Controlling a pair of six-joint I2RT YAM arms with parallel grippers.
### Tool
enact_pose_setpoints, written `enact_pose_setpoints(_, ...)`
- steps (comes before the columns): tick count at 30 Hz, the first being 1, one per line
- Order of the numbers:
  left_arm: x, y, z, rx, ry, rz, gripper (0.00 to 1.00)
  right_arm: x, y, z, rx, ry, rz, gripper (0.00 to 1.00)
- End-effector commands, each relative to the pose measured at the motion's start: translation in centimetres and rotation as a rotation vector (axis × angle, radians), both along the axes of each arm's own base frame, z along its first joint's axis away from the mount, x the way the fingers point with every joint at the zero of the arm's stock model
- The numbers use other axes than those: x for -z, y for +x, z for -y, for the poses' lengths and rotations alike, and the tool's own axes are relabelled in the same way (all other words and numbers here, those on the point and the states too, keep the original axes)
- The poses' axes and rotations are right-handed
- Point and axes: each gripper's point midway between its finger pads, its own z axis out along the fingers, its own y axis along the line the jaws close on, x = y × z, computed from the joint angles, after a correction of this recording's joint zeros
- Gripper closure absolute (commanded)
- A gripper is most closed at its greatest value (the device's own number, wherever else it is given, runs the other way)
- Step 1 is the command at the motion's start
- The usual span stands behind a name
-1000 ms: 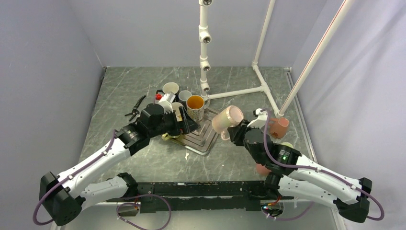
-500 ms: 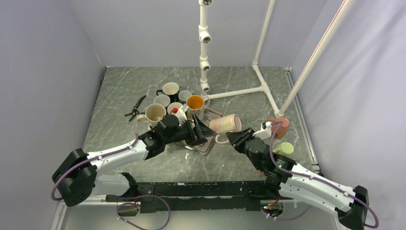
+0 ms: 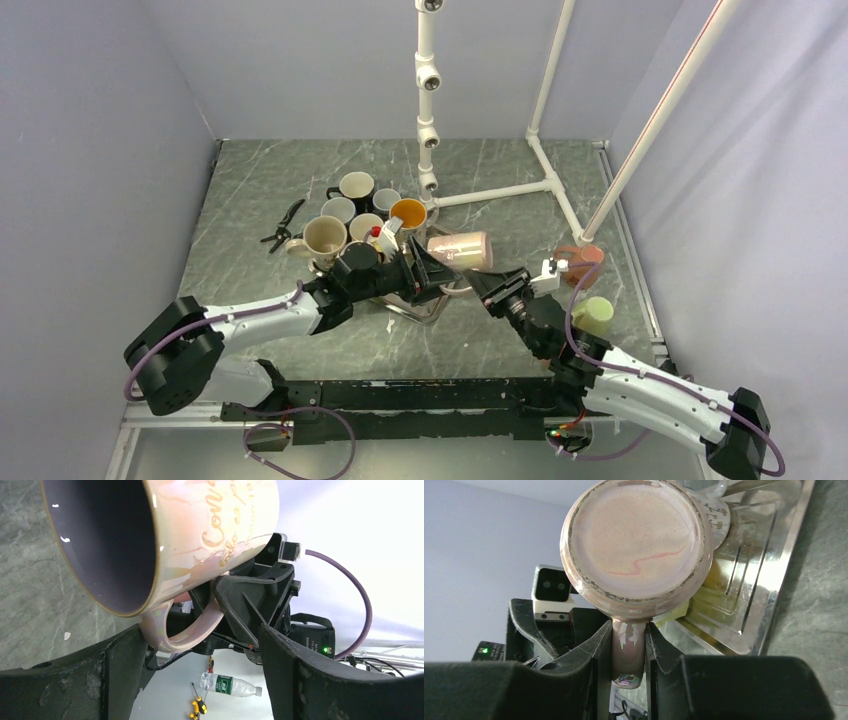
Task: Turn the mug right side up
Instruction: Turn over the cup at the center of the board.
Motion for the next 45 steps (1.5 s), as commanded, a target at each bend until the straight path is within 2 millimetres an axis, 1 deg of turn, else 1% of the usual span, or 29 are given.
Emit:
enact_pose_setpoints(1, -3.2, -0.3, 0.2, -0.001, -0.133, 0.048, 0.2, -8.9, -0.3, -0.3, -0.026, 0.318, 0.185, 1.0)
enact_pose_setpoints(4, -4.1, -0.2, 0.2, -0.011, -0.185, 0.059, 0.28, -9.4, -0.6, -0.7, -0.057, 0.354, 0.207, 1.0)
enact_pose_setpoints(7, -4.6, 0.0, 0.0, -0.035, -0.237, 0.052, 0.32, -10.0, -1.0, -1.1, -0.084, 0.38, 0.236, 1.0)
enact_pose_setpoints(9, -5.7, 0.2, -0.2, -0.048, -0.292, 0.076, 0.34, -10.4, -1.2, -1.4, -0.108, 0.387, 0.253, 1.0)
enact_pose_setpoints(12, -6.6, 0.3, -0.3, -0.052, -0.33, 0.092, 0.38, -10.5, -1.7, -1.8, -0.14, 0.382, 0.268, 1.0)
enact_pose_setpoints(16, -7.2, 0.2, -0.1, -0.043, -0.354, 0.104, 0.45, -9.6, -2.3, -1.9, -0.17, 0.394, 0.263, 1.0)
enact_pose_setpoints(18, -7.4, 0.2, -0.2, -0.045, -0.36, 0.113, 0.52, -9.0, -2.5, -1.9, -0.181, 0.399, 0.251, 1.0)
enact_pose_setpoints(21, -7.6, 0.2, -0.1, -0.039, -0.366, 0.133, 0.64, -8.5, -2.6, -2.0, -0.189, 0.4, 0.241, 1.0)
enact_pose_setpoints(23, -7.7, 0.2, 0.0, -0.035, -0.37, 0.149, 0.75, -8.5, -2.7, -1.9, -0.19, 0.4, 0.242, 1.0)
enact_pose_setpoints(26, -8.4, 0.0, 0.1, -0.016, -0.381, 0.213, 0.93, -8.4, -2.6, -1.8, -0.185, 0.387, 0.244, 1.0)
enact_pose_setpoints(27, -8.6, -0.1, 0.2, -0.013, -0.381, 0.233, 0.97, -8.2, -2.6, -1.8, -0.182, 0.381, 0.243, 1.0)
enact_pose_setpoints(31, -9.3, 0.0, -0.1, -0.03, -0.35, 0.318, 0.97, -7.5, -2.4, -1.7, -0.168, 0.342, 0.224, 1.0)
enact_pose_setpoints(32, -9.5, 0.1, -0.3, -0.042, -0.337, 0.34, 0.97, -7.2, -2.3, -1.7, -0.164, 0.326, 0.216, 0.91)
enact_pose_setpoints(33, -9.6, 0.2, -0.5, -0.052, -0.319, 0.361, 0.97, -7.2, -2.2, -1.6, -0.159, 0.311, 0.216, 0.8)
enact_pose_setpoints(34, -10.0, 0.2, -0.8, -0.06, -0.3, 0.385, 0.97, -7.2, -2.2, -1.5, -0.155, 0.293, 0.221, 0.66)
enact_pose_setpoints(35, -10.2, 0.2, -1.0, -0.069, -0.275, 0.409, 0.97, -7.0, -2.1, -1.5, -0.149, 0.269, 0.22, 0.56)
enact_pose_setpoints(36, -10.1, 0.4, -1.1, -0.077, -0.237, 0.423, 0.97, -6.8, -2.0, -1.4, -0.142, 0.245, 0.22, 0.47)
enact_pose_setpoints(37, -10.0, 0.5, -1.4, -0.085, -0.194, 0.443, 0.97, -6.6, -1.9, -1.3, -0.136, 0.219, 0.216, 0.41)
enact_pose_setpoints(38, -10.0, 0.6, -1.7, -0.093, -0.154, 0.463, 0.97, -6.3, -1.8, -1.1, -0.126, 0.188, 0.214, 0.36)
enact_pose_setpoints(39, -9.0, 0.9, -2.0, -0.097, -0.07, 0.473, 0.97, -5.9, -1.7, -0.9, -0.117, 0.157, 0.211, 0.33)
enact_pose_setpoints(41, -8.2, 1.3, -2.9, -0.112, 0.054, 0.502, 0.97, -4.8, -1.3, -0.2, -0.085, 0.088, 0.203, 0.3)
enact_pose_setpoints(42, -8.2, 1.4, -3.3, -0.113, 0.111, 0.512, 0.97, -4.3, -1.2, 0.1, -0.071, 0.064, 0.204, 0.3)
enact_pose_setpoints(45, -7.1, 1.5, -4.7, -0.101, 0.264, 0.544, 0.97, -3.0, -0.9, 1.2, -0.026, 0.013, 0.194, 0.29)
